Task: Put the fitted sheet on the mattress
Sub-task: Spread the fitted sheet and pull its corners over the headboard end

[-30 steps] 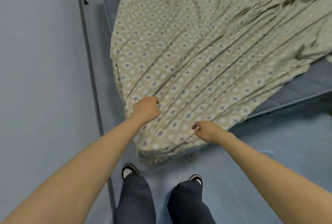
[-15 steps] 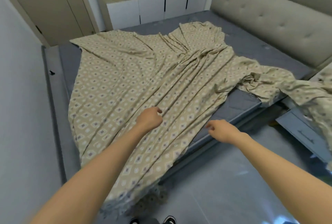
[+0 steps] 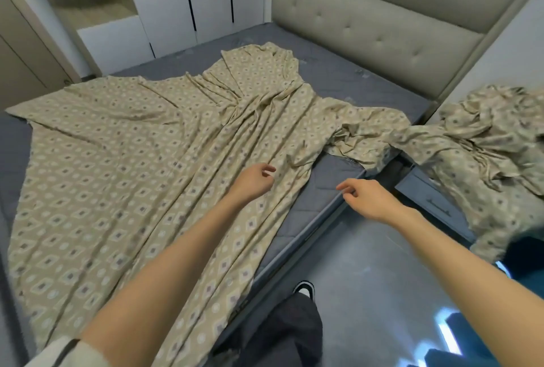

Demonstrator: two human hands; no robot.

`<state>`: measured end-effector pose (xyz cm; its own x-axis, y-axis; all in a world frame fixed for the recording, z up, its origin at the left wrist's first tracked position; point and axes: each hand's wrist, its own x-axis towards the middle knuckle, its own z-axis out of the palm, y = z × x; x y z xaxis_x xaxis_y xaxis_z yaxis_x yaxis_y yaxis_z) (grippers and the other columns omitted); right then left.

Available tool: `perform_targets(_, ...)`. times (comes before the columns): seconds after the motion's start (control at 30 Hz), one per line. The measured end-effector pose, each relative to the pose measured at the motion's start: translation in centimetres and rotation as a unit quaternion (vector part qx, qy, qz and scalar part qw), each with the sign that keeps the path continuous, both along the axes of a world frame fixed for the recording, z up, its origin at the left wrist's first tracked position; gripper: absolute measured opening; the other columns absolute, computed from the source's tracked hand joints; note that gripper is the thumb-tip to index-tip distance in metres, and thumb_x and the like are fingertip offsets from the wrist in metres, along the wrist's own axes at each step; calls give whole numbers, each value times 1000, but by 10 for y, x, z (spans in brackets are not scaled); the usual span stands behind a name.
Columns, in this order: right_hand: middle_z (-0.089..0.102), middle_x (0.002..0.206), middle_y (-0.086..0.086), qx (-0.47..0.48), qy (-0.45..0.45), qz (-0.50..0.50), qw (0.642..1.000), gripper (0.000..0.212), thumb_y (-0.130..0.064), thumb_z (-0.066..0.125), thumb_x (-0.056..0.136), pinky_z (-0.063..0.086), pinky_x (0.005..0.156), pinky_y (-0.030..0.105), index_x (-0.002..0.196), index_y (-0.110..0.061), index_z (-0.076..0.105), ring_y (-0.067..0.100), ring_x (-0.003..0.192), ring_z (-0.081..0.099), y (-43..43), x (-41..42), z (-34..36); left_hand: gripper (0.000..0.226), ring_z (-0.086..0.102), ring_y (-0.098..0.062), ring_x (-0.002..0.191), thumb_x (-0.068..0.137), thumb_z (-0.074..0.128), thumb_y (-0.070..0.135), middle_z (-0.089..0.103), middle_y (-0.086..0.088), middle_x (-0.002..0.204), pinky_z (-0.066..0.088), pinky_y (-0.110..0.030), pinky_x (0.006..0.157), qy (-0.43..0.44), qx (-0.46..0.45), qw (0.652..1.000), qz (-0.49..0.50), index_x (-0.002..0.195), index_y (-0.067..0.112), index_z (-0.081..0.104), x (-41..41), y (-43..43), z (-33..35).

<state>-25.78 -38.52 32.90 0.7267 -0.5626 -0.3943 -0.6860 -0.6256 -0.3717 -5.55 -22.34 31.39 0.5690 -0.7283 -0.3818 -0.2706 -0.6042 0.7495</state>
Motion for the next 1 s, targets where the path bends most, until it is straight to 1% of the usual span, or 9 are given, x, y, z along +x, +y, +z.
perform_targets(0.2, 60, 128, 6, 8, 30, -17, 999, 34, -18, 43, 98, 46, 99, 35, 130, -17, 55, 22, 115, 57, -115, 30, -4, 42, 59, -20, 90, 89, 45, 13, 60, -8, 126, 42, -24, 66, -8, -8, 1000, -12, 130, 14, 55, 43, -139, 7)
perform_targets(0.3, 61, 127, 7, 15, 40, -30, 999, 33, -18, 45, 97, 46, 98, 33, 127, -17, 57, 21, 115, 57, -171, 40, -10, 42, 62, -25, 92, 88, 45, 14, 62, -8, 123, 42, -24, 66, -12, -5, 1000, -10, 128, 14, 57, 63, -206, 11)
perform_targets(0.47, 61, 126, 7, 31, 53, -42, 997, 32, -18, 45, 96, 44, 96, 30, 125, -17, 60, 22, 115, 57, -253, 51, -21, 43, 61, -29, 107, 89, 43, 12, 59, -11, 126, 47, -30, 78, 1, 5, 1000, -25, 130, 12, 55, 77, -299, 6)
perform_targets(0.53, 61, 127, 7, 41, 64, -41, 996, 33, -18, 46, 95, 45, 99, 33, 125, -17, 60, 22, 116, 57, -285, 57, -31, 44, 61, -28, 107, 88, 43, 11, 58, -11, 127, 48, -31, 81, 3, 22, 999, -27, 130, 14, 55, 81, -330, -2)
perform_targets(0.63, 61, 128, 7, 56, 80, -19, 995, 34, -18, 46, 95, 44, 102, 34, 126, -15, 59, 23, 117, 56, -325, 73, -52, 45, 62, -25, 92, 86, 42, 11, 60, -9, 124, 46, -26, 64, 12, 40, 999, -22, 129, 15, 56, 87, -363, -22)
perform_targets(0.67, 61, 129, 7, 58, 86, -3, 995, 34, -17, 46, 95, 44, 102, 34, 126, -15, 59, 23, 119, 56, -335, 80, -59, 45, 62, -23, 91, 86, 43, 11, 60, -9, 125, 45, -25, 64, 14, 46, 999, -19, 129, 16, 57, 88, -371, -29)
perform_targets(0.73, 60, 131, 7, 60, 101, 27, 993, 35, -16, 45, 95, 43, 104, 34, 127, -14, 60, 24, 121, 55, -353, 93, -73, 43, 62, -23, 100, 87, 44, 12, 60, -8, 127, 48, -27, 74, 19, 63, 998, -6, 127, 17, 57, 90, -383, -44)
perform_targets(0.83, 60, 129, 12, 77, 131, 83, 985, 37, -14, 42, 95, 43, 96, 30, 128, -12, 59, 28, 117, 57, -396, 122, -102, 41, 60, -23, 108, 88, 44, 12, 59, -8, 129, 47, -31, 88, 33, 92, 993, 60, 126, 17, 58, 96, -408, -72)
perform_targets(1.0, 58, 129, 18, 86, 191, 207, 956, 36, -13, 41, 96, 42, 96, 31, 124, 0, 60, 31, 118, 54, -440, 159, -139, 38, 58, -28, 112, 92, 45, 13, 58, -12, 129, 45, -31, 87, 83, 109, 968, 210, 127, 12, 57, 88, -422, -101)
